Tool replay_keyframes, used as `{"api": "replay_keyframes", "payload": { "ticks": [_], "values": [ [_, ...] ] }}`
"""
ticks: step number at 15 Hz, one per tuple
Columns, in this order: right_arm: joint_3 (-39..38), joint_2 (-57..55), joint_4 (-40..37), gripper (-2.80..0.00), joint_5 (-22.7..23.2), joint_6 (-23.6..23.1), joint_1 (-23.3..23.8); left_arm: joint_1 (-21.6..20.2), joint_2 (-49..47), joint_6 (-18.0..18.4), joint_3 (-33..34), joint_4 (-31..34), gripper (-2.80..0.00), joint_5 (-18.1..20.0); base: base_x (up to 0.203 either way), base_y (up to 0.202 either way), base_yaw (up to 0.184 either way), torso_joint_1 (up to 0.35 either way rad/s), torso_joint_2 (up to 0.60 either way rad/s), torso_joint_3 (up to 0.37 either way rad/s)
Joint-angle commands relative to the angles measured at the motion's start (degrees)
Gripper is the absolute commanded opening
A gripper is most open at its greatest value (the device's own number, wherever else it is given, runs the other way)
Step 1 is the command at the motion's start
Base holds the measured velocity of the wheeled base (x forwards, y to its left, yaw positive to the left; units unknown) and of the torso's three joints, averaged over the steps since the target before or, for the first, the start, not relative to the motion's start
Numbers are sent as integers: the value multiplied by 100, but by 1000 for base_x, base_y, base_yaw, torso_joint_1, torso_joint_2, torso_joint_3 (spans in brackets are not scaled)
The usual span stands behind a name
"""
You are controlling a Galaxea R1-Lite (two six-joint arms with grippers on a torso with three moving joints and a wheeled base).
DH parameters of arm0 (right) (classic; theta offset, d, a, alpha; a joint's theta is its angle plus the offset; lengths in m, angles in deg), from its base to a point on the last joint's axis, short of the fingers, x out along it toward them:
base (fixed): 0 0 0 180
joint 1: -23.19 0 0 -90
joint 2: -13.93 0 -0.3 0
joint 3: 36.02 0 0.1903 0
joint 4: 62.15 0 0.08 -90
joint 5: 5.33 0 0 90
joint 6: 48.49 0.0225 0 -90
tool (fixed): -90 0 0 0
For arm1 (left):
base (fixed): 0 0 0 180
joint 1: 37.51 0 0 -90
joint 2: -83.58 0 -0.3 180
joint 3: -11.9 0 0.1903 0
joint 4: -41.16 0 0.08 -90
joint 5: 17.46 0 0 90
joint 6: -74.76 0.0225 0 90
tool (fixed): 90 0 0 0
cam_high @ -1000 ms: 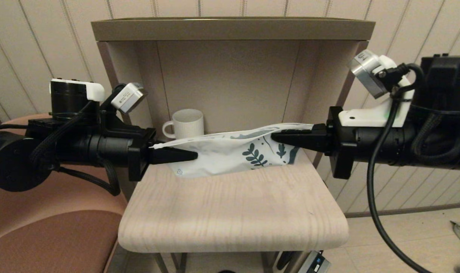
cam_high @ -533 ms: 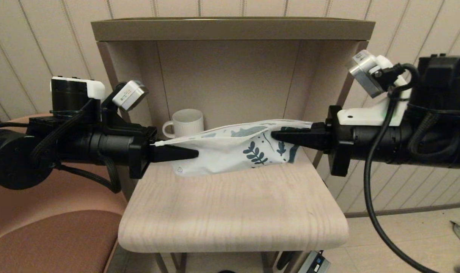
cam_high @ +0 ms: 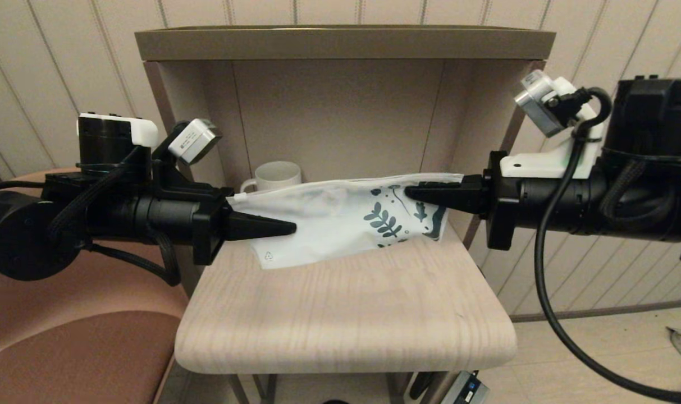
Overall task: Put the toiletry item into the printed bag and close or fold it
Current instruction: Hand it to the other hand
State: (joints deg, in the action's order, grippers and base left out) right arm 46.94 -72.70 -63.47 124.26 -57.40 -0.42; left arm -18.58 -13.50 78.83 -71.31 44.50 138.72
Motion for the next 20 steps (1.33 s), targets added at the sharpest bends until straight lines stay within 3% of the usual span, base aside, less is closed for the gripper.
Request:
{"api": "replay_keyframes", "payload": {
  "ticks": [1, 8, 9, 11, 12, 20],
  "values": [
    [-78, 34, 10, -280, 37, 3, -55, -2, 5, 6, 17, -10, -280, 36, 0, 0, 0, 0, 0, 0],
    [-109, 58, -271, -280, -3, -166, -195, 5, -30, 6, 8, -10, -280, 54, 0, 0, 0, 0, 0, 0],
    [-113, 59, -304, 0, -3, -278, -196, 4, -22, 6, 8, -10, -280, 54, 0, 0, 0, 0, 0, 0],
    [9, 50, -341, 0, 6, -296, -196, 4, -21, 6, 24, -10, -280, 54, 0, 0, 0, 0, 0, 0],
    [21, 50, -334, -280, 4, -296, -196, 5, -11, 6, 27, -10, -280, 56, 0, 0, 0, 0, 0, 0],
    [387, 422, -628, -280, 6, -199, 138, -4, -127, 59, 57, -10, -280, 115, 0, 0, 0, 0, 0, 0]
  ]
}}
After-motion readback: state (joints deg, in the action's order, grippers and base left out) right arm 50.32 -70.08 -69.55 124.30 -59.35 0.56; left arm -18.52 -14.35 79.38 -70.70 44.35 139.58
